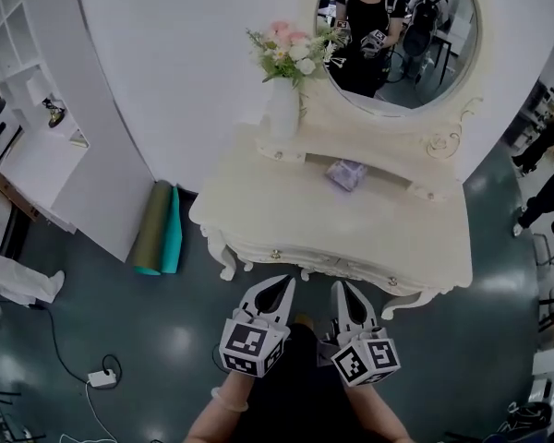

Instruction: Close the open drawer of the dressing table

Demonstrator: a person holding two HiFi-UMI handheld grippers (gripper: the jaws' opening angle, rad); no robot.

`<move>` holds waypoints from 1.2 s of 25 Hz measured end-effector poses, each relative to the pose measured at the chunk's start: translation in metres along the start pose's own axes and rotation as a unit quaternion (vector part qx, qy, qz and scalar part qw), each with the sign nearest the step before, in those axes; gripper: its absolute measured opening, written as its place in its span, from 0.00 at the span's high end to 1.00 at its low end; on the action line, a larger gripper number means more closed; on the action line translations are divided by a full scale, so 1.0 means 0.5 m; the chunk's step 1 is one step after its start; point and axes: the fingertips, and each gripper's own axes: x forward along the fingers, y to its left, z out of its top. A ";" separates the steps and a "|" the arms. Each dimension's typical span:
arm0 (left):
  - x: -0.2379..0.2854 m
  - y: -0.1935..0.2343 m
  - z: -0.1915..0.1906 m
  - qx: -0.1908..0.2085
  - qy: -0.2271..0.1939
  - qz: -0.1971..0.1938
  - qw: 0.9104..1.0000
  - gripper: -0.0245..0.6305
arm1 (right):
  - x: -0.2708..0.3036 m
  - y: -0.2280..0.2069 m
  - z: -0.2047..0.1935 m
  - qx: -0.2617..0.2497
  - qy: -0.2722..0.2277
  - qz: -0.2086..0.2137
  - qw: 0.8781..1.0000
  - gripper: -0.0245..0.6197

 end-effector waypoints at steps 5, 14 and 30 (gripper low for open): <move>-0.009 -0.029 0.040 0.023 -0.016 -0.018 0.999 0.93 | -0.037 -0.015 0.063 -0.035 -0.035 -0.023 0.999 0.92; 0.002 -0.061 0.023 0.021 -0.010 -0.043 0.999 0.93 | -0.049 -0.022 0.087 -0.053 -0.045 -0.031 0.997 0.93; -0.005 -0.058 0.006 0.008 -0.003 -0.022 1.000 0.93 | -0.036 0.009 0.054 -0.023 -0.021 0.000 1.000 0.93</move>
